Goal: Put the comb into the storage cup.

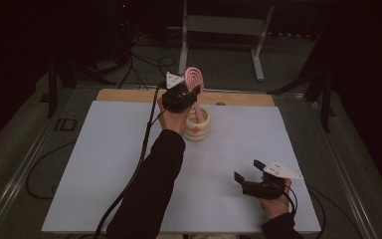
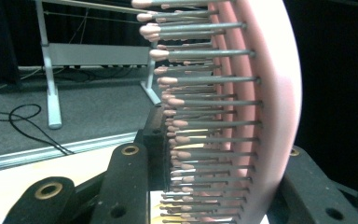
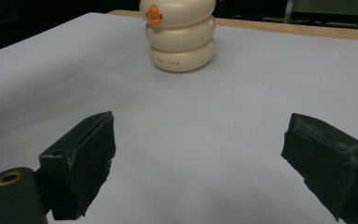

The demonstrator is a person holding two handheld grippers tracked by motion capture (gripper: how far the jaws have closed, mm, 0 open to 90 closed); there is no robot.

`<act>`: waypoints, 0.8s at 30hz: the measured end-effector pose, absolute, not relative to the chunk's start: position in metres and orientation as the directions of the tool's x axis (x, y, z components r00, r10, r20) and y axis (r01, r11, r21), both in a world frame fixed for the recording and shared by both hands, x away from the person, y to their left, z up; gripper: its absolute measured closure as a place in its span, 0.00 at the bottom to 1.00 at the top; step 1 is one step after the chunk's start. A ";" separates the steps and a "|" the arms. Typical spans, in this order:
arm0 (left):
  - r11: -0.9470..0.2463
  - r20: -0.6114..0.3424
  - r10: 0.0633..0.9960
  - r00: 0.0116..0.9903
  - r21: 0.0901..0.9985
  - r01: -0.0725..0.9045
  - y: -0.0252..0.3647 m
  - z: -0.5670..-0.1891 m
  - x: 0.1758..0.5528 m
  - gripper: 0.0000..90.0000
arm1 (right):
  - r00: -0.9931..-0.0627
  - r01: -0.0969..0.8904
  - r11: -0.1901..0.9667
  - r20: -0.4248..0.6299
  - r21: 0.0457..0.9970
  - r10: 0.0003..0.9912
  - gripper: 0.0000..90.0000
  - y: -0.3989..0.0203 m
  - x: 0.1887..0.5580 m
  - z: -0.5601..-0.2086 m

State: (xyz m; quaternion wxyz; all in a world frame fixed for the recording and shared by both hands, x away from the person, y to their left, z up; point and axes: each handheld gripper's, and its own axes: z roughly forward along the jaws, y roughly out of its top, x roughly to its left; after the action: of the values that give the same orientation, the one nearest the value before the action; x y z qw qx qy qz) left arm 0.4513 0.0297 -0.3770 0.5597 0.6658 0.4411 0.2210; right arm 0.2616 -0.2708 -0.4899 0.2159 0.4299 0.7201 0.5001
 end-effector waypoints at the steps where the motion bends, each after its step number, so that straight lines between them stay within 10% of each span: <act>1: 0.016 -0.199 0.835 0.513 0.940 0.340 0.030 -0.377 0.451 0.72 | -0.536 0.404 0.129 0.120 0.906 0.835 0.10 -0.271 0.262 -0.490; 24: 0.002 -0.197 0.836 0.512 0.934 0.357 0.021 -0.389 0.453 0.72 | -0.541 0.406 0.135 0.120 0.904 0.832 0.10 -0.270 0.261 -0.490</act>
State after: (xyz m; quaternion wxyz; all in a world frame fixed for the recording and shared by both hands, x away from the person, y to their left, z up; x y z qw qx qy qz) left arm 0.4532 0.0212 -0.3892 0.5514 0.6723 0.4437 0.2172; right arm 0.2614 -0.2698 -0.4898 0.2134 0.4287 0.7223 0.4989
